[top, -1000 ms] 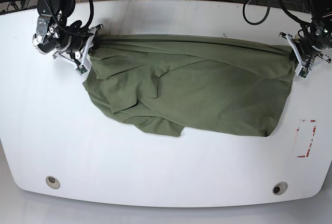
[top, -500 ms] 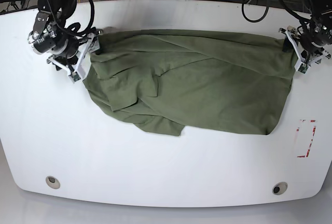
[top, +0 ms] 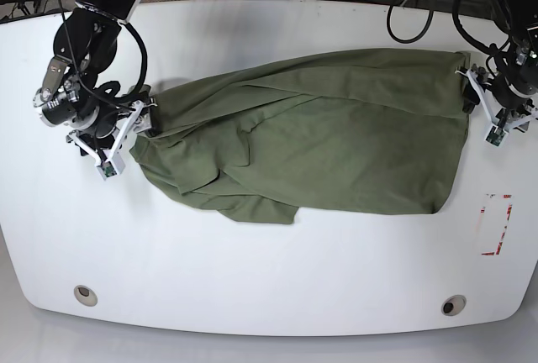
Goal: Fold the T-shirt properly
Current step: 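Release the shirt and reposition the right gripper along its edge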
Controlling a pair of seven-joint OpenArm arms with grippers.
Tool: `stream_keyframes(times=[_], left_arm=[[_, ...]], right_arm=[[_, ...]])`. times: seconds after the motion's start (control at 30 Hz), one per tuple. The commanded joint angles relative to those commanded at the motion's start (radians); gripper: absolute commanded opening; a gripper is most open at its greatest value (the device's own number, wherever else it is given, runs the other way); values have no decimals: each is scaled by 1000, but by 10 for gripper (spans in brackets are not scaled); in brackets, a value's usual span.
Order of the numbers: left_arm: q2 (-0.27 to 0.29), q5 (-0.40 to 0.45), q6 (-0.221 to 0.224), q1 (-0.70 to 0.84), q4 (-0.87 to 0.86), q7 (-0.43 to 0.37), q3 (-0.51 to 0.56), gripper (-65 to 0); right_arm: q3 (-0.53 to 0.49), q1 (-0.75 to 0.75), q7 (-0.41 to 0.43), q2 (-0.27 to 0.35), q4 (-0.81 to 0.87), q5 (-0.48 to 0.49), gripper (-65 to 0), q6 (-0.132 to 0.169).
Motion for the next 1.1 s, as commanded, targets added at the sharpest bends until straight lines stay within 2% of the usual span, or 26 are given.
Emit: stream_keyframes(times=[0.13,0.23,0.37,0.6,0.87,1.1], left_arm=[[3,0,0,-9,-6,0,-29,-304],[5,0,0,-31,-5,0,-28,-304],[5,2,0,-38,-8,0,-29,-304],[5,0,0,-40,-26,0,-28,-304],[5,2,0,-40,-28,0,-28,-304],[5,2,0,-48,-37,0,-9,-304]], right_arm=[[3,0,-3,-2,0,9,-174,0],[5,-2,-28,-6,-2,74,-174,0],[6,-6,-42,-48,3,150,-176,0],[-2,17,-42,-140,20,147,-176,0],[-2,87,-11,-138,-32,11,-176,0],[-3,210,127,-95,-207,-157,-176,0]])
